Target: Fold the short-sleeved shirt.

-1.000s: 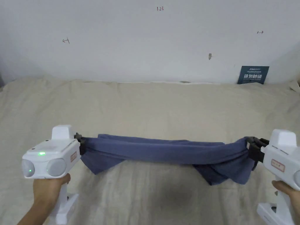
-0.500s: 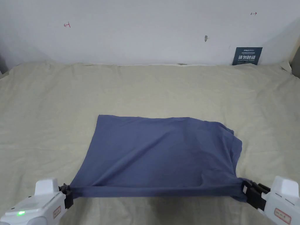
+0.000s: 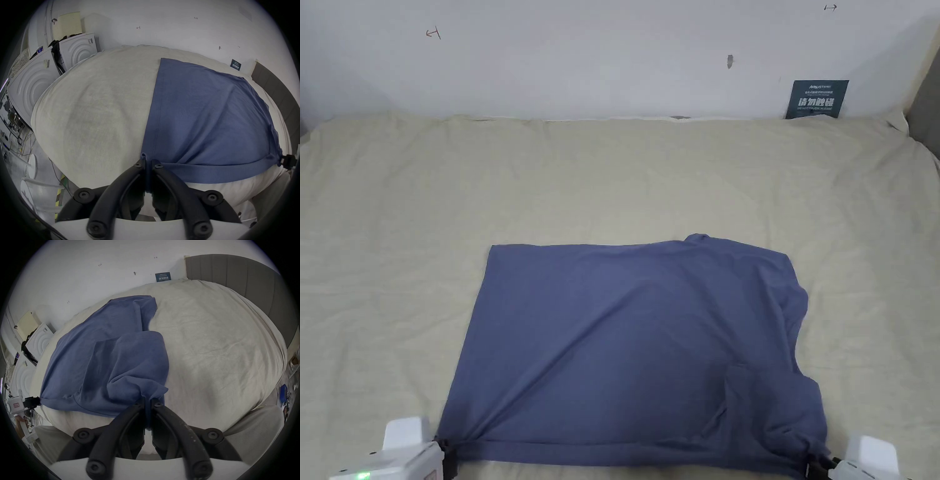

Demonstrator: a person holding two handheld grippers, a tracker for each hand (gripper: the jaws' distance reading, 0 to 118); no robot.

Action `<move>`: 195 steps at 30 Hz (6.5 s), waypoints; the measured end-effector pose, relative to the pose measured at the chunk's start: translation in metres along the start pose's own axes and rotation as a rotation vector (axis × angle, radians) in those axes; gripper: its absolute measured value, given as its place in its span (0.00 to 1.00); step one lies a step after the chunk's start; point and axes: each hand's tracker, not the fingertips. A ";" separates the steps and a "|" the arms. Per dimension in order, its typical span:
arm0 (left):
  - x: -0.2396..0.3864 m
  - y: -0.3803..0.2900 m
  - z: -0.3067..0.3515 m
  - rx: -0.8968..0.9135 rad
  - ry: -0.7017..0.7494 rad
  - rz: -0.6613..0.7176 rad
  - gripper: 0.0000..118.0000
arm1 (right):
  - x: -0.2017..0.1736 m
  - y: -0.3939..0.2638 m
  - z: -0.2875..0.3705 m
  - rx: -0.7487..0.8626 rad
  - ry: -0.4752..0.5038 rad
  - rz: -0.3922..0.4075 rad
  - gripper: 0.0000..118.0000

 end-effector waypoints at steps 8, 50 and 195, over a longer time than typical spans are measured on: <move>0.014 0.047 0.053 0.193 -0.073 0.070 0.99 | -0.036 0.052 0.059 0.229 -0.081 0.067 0.93; -0.010 0.042 0.063 0.017 -0.128 0.016 0.97 | -0.104 0.107 0.152 0.698 -0.068 0.203 0.02; 0.046 0.140 -0.075 -0.053 -0.096 -0.094 0.05 | -0.083 0.153 0.033 0.443 -0.150 0.214 0.53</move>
